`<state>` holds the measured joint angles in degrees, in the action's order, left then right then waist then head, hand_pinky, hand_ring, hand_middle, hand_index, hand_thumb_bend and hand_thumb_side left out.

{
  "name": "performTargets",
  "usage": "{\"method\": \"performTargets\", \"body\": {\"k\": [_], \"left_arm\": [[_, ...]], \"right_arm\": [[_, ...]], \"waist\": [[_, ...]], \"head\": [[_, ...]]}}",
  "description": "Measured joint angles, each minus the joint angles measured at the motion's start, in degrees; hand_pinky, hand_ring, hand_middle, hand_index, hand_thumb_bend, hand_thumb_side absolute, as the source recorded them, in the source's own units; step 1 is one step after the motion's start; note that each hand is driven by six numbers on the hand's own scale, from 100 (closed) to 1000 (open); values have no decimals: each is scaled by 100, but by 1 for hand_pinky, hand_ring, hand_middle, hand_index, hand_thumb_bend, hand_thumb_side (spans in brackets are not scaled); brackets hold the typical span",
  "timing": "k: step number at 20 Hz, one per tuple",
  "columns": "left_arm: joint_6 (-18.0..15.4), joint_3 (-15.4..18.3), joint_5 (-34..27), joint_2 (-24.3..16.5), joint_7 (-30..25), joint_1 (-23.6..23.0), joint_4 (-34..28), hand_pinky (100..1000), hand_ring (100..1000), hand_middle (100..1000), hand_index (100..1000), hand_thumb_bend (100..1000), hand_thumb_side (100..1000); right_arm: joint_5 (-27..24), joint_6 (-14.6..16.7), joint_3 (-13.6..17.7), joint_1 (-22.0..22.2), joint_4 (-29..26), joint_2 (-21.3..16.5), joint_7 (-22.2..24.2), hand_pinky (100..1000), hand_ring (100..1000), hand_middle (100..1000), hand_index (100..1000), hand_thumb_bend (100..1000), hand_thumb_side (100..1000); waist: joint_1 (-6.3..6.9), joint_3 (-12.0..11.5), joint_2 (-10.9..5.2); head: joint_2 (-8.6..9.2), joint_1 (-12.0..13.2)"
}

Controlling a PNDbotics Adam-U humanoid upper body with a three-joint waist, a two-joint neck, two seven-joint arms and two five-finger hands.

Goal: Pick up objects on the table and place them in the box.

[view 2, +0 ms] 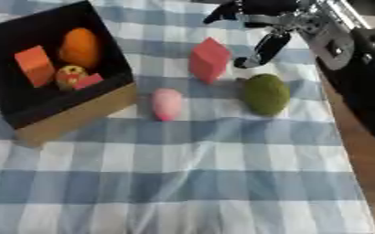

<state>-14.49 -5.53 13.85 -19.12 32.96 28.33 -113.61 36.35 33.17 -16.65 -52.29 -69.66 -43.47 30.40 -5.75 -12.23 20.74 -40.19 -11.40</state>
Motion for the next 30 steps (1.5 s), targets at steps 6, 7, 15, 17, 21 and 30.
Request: {"method": "performTargets", "body": {"k": [6, 7, 15, 17, 21, 30], "left_arm": [[8, 1, 0, 1, 10, 19, 0, 741, 892, 743, 798, 571, 626], [9, 1, -1, 2, 11, 24, 0, 741, 892, 743, 798, 571, 626], [10, 1, -15, 5, 11, 54, 0, 741, 893, 743, 797, 570, 627], [10, 1, -15, 6, 11, 70, 0, 741, 894, 743, 797, 569, 628], [10, 1, -16, 6, 11, 88, 0, 741, 895, 744, 798, 568, 628], [16, 1, -16, 7, 5, 89, 0, 742, 894, 743, 798, 567, 628]], "right_arm": [[164, 161, -9, -94, 181, 53, 94, 958, 963, 923, 1000, 402, 100], [190, 172, -9, -113, 207, 71, 96, 958, 963, 922, 1000, 402, 100], [450, 227, -17, -250, 465, 230, 63, 956, 965, 921, 1000, 410, 114], [541, 246, -35, -270, 532, 254, 48, 956, 962, 914, 1000, 413, 125], [639, 278, -64, -272, 641, 332, 18, 955, 957, 879, 982, 415, 124], [667, 253, -67, -367, 814, 460, 43, 912, 872, 530, 718, 295, 117]], "waist": [[0, -33, 54], [0, -37, 61], [-1, -89, 134], [-1, -107, 155], [-2, -115, 178], [-2, -118, 189]], "head": [[37, -25], [48, -25], [102, -46], [104, -53], [105, -59], [104, -75]]}}
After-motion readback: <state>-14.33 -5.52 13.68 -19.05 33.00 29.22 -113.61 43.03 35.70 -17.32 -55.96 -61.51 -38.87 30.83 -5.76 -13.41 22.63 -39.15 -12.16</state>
